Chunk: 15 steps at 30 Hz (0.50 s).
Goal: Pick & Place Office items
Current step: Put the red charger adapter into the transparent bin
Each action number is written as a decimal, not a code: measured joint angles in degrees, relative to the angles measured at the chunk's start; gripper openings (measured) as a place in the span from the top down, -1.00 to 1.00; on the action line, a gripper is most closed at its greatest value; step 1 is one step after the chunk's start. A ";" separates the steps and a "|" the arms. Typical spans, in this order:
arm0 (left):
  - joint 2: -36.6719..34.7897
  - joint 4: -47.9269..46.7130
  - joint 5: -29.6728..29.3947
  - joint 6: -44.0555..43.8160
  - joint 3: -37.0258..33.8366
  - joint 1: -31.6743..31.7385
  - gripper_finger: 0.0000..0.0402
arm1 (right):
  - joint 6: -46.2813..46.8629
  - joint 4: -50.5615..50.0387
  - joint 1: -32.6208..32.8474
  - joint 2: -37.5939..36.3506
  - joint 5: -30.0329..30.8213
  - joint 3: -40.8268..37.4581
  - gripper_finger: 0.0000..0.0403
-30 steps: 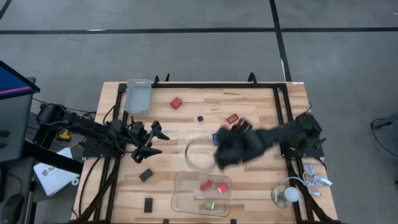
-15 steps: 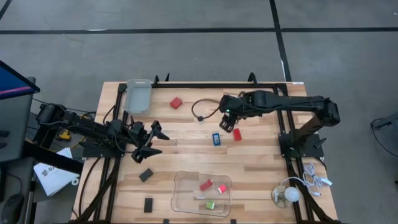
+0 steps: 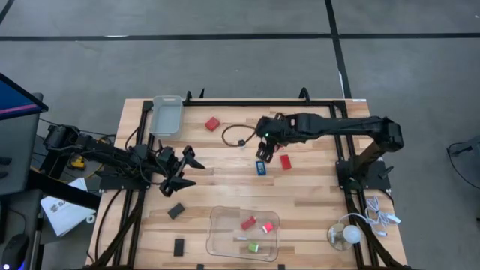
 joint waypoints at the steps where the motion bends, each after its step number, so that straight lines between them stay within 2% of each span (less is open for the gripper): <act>1: 0.00 -1.27 -0.30 0.00 0.00 0.00 -0.48 | -0.08 -0.10 0.95 0.20 0.02 0.00 -0.11; 4: 0.04 -9.34 -1.88 0.76 1.39 0.00 -0.48 | -0.02 0.11 4.11 0.35 0.30 0.00 -0.11; 9: 0.08 -22.56 -7.35 5.08 7.94 -0.21 -0.48 | 1.88 0.08 10.76 -0.39 1.80 0.00 -0.11; 11: 0.11 -25.77 -14.11 6.01 10.38 -0.73 -0.48 | 3.10 -0.70 14.02 -1.29 3.85 0.00 -0.11; 15: 0.18 -35.02 -32.66 6.28 14.97 -0.97 -0.48 | 6.88 -2.90 21.74 -2.83 9.62 0.02 -0.11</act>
